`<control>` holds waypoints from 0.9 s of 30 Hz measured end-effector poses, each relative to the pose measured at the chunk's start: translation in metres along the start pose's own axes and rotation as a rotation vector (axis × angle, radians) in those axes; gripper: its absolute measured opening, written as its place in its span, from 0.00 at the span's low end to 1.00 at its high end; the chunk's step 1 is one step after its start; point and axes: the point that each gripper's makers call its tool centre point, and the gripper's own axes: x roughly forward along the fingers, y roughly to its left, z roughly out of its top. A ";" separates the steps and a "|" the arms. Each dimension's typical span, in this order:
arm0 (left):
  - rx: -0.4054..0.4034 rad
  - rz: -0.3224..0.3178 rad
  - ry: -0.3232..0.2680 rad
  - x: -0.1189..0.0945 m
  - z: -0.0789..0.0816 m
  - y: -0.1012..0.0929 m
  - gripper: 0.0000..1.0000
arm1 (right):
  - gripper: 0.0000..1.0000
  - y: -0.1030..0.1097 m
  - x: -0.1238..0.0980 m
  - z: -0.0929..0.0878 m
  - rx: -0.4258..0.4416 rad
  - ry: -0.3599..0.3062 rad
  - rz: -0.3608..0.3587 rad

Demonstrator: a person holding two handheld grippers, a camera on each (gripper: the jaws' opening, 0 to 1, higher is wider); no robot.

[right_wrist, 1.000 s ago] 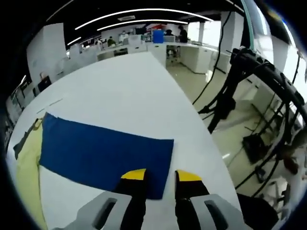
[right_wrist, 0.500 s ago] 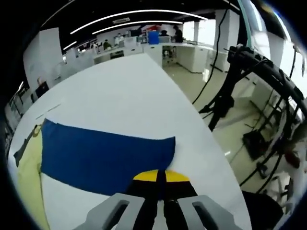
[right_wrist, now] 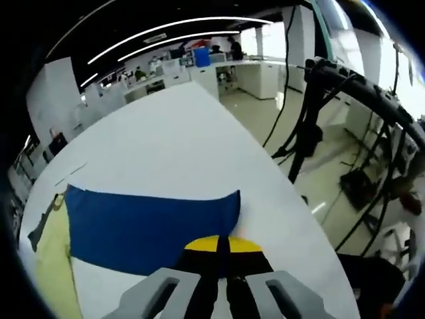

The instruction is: Fold the garment on the visible template until the final outline fits inside the template.

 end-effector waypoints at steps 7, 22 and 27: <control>0.006 -0.009 0.005 0.001 -0.002 -0.002 0.89 | 0.00 0.015 -0.016 0.004 -0.037 -0.018 0.014; 0.014 -0.023 -0.001 0.000 0.000 -0.005 0.89 | 0.00 0.039 -0.015 0.025 -0.036 -0.055 0.104; 0.023 -0.032 -0.010 0.001 0.003 -0.007 0.89 | 0.00 0.055 -0.019 0.022 -0.048 -0.047 0.129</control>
